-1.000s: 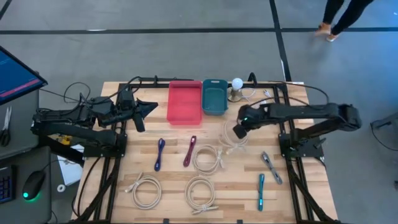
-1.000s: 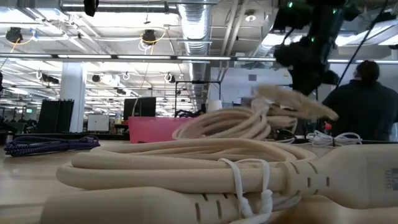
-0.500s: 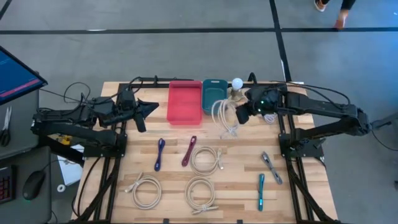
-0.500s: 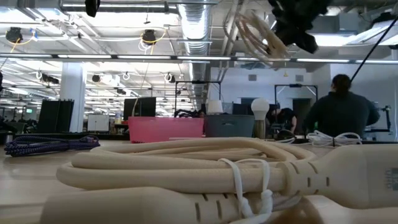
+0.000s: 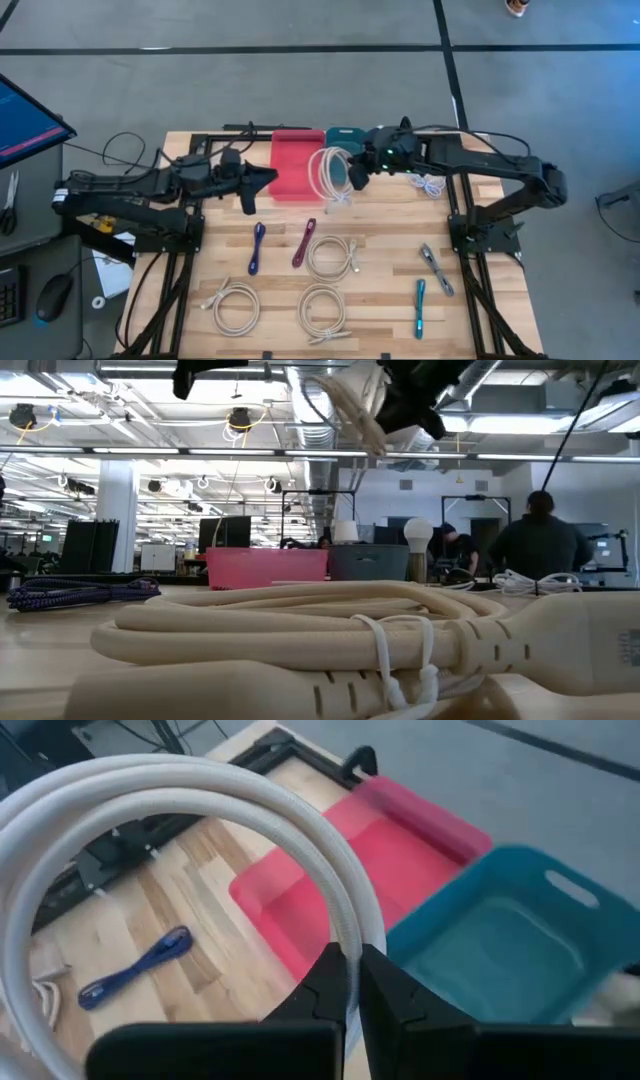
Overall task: Pick & Place USB Port
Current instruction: Put the light brown HDMI cable into the pink bin
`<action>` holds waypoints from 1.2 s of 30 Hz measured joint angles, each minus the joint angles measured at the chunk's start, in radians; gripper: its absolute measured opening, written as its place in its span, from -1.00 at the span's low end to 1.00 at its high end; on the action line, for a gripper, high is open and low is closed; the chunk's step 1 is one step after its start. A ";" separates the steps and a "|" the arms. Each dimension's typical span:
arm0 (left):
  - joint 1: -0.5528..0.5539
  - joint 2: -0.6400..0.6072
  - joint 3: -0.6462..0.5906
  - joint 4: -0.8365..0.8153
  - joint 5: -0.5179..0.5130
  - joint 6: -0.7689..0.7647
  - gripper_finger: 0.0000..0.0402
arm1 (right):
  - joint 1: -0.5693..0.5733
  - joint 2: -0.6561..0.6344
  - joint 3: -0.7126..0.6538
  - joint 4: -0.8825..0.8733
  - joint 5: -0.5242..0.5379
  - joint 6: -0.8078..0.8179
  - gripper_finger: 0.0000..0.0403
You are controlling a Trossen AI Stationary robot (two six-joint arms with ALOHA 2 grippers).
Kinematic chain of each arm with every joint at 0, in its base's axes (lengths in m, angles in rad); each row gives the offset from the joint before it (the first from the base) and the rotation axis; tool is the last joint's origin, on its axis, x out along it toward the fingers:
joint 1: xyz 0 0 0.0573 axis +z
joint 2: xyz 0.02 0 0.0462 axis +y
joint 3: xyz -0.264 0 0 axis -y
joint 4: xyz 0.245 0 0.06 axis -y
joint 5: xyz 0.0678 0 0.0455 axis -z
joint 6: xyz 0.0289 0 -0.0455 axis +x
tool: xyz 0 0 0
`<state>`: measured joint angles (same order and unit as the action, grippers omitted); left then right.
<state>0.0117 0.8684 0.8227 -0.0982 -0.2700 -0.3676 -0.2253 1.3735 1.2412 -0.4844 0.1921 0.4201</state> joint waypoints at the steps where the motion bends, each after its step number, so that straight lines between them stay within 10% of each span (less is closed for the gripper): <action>1: 0.008 0.005 0.000 0.015 0.032 -0.007 -0.60 | 0.002 0.019 0.019 0.010 0.000 -0.015 -1.00; 36: 0.029 0.009 0.000 0.124 0.117 -0.115 -0.37 | 0.076 0.275 0.353 0.116 0.072 -0.221 -1.00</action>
<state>0.0402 0.8776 0.8230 0.0262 -0.1528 -0.4824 -0.1498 1.6485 1.5940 -0.3685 0.2638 0.1994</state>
